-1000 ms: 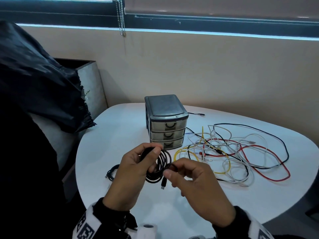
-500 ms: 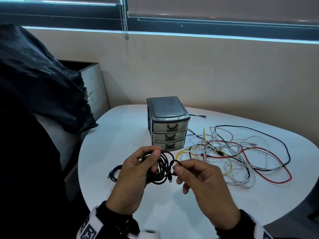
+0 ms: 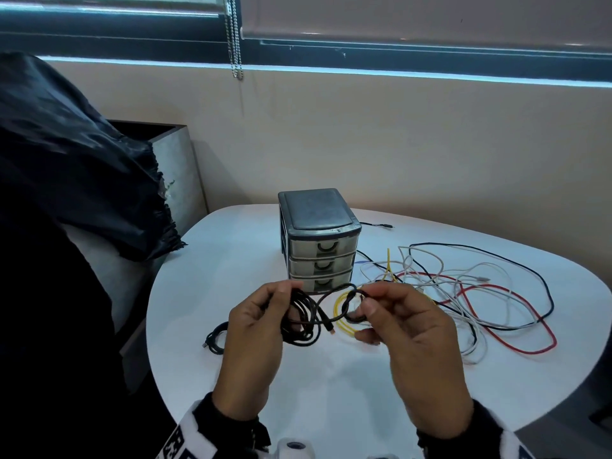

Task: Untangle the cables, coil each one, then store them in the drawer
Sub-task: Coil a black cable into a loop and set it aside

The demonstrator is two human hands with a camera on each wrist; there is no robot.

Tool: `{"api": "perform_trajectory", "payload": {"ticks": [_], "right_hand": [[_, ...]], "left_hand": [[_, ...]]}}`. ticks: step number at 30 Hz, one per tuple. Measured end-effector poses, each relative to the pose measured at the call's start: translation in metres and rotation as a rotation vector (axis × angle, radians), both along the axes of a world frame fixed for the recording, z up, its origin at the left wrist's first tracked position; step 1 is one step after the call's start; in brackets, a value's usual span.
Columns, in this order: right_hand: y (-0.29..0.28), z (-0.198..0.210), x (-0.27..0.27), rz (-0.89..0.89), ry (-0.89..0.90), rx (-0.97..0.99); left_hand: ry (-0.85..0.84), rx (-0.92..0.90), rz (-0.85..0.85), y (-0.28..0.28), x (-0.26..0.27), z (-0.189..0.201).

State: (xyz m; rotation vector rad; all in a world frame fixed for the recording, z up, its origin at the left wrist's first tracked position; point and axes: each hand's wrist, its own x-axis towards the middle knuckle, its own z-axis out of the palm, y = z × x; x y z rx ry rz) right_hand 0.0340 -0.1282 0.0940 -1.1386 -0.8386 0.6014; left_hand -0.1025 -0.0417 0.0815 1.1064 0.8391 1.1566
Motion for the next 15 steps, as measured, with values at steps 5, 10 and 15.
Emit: {"api": "perform_trajectory", "payload": {"ticks": [5,10,15], "right_hand": [[-0.003,-0.001,0.011,0.290,0.340,0.033],[-0.006,-0.004,0.024,0.303,0.242,-0.002],[-0.011,-0.007,0.023,0.164,-0.557,-0.276]], "left_hand": [[-0.113,0.032,0.092,0.005,-0.001,-0.002],[-0.196,0.026,-0.016,0.004,-0.004,0.002],[-0.235,0.020,-0.087,0.002,-0.005,0.009]]}}
